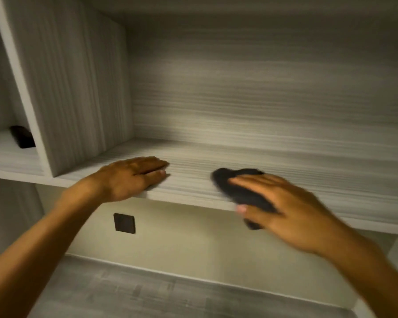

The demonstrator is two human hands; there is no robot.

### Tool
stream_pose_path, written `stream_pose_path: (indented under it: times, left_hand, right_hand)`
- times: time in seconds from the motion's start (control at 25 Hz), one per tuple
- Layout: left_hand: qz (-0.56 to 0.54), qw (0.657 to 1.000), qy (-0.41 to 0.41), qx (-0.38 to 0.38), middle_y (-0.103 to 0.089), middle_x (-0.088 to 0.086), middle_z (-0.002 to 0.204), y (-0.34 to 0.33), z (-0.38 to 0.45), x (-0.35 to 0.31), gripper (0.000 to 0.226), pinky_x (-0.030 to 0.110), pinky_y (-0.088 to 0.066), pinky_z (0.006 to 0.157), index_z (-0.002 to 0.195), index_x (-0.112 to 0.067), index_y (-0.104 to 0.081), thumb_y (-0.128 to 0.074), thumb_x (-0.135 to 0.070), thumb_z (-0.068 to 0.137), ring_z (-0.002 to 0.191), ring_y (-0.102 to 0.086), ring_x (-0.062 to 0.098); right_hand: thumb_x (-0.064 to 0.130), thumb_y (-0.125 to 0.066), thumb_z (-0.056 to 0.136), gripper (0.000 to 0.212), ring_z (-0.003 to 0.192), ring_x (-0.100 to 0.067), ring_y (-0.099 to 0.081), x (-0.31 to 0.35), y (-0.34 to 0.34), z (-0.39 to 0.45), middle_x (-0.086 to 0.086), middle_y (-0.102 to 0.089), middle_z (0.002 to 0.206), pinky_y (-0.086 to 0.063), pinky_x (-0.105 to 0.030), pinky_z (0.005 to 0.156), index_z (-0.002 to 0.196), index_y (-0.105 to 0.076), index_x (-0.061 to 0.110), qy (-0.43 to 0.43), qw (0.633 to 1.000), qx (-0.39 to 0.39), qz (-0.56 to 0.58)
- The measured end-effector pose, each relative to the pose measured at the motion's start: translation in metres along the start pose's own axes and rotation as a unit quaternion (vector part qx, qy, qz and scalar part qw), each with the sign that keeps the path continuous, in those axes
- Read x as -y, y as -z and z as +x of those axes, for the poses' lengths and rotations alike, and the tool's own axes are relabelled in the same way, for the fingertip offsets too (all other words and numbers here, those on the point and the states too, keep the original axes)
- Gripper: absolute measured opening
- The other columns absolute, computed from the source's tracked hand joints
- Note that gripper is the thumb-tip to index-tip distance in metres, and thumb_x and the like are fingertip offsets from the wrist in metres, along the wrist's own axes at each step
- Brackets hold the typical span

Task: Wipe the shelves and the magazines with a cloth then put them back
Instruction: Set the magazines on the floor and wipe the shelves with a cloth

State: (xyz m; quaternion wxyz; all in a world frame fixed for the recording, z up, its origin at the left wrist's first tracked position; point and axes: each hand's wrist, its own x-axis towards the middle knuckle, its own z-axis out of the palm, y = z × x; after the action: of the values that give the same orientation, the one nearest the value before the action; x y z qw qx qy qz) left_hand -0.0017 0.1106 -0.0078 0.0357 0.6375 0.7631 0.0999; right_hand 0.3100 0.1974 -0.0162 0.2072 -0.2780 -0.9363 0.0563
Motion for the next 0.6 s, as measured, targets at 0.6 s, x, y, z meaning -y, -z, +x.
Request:
stream_pose_path:
  times: [0.6]
  left_hand:
    - [0.073,0.989,-0.127,0.028,0.002,-0.021,0.158,0.013,0.001,0.034,0.063,0.036,-0.005,0.115,0.144,-0.056,0.0,-0.005,-0.073,0.083,0.146,-0.001,0.009]
  right_hand:
    - [0.049,-0.047,0.091,0.052,0.137,-0.012,-0.033,0.048,-0.054,0.166,0.014,-0.03,0.153,-0.024,-0.036,0.115,0.14,-0.032,0.054,-0.085,0.984,0.141,0.075]
